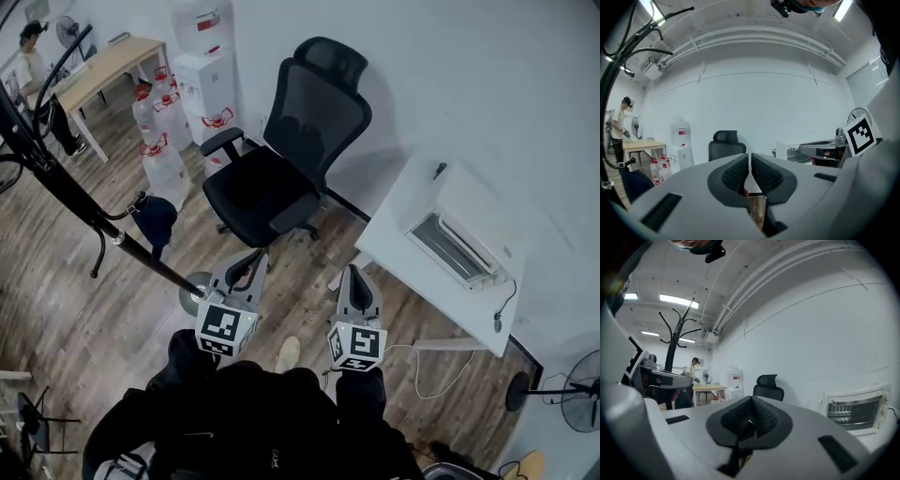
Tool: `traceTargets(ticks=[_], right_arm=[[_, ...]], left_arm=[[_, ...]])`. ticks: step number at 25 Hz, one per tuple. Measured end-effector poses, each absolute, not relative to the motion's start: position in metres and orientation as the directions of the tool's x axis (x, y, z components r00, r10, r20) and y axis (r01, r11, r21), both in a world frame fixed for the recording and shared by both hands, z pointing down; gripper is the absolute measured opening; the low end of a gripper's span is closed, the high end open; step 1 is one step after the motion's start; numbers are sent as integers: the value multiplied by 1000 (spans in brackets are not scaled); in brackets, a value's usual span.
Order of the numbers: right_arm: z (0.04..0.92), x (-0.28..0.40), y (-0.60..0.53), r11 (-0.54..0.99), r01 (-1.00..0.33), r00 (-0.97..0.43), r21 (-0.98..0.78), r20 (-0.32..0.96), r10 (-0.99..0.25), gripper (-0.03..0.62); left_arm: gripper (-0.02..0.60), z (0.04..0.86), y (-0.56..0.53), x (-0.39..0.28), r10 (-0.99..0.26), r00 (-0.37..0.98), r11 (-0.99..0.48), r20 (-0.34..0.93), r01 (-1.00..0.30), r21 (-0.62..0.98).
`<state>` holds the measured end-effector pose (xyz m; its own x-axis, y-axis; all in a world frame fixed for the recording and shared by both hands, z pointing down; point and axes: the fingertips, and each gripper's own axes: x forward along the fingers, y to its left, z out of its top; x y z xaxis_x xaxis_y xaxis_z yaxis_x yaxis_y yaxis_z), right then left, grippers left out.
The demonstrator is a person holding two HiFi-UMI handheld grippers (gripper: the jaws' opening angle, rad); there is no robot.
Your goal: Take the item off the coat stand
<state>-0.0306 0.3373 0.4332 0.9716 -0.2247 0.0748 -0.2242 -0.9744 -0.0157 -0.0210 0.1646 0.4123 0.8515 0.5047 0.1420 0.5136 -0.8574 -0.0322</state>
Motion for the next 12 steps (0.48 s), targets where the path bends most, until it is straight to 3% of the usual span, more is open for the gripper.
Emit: traceTargets(ticks=[12], right_arm=[[436,90,369,-906,-423,905,-21,49,-423,15]], left_arm=[[37,414,196,66,315,939,-944,140,325,-58]])
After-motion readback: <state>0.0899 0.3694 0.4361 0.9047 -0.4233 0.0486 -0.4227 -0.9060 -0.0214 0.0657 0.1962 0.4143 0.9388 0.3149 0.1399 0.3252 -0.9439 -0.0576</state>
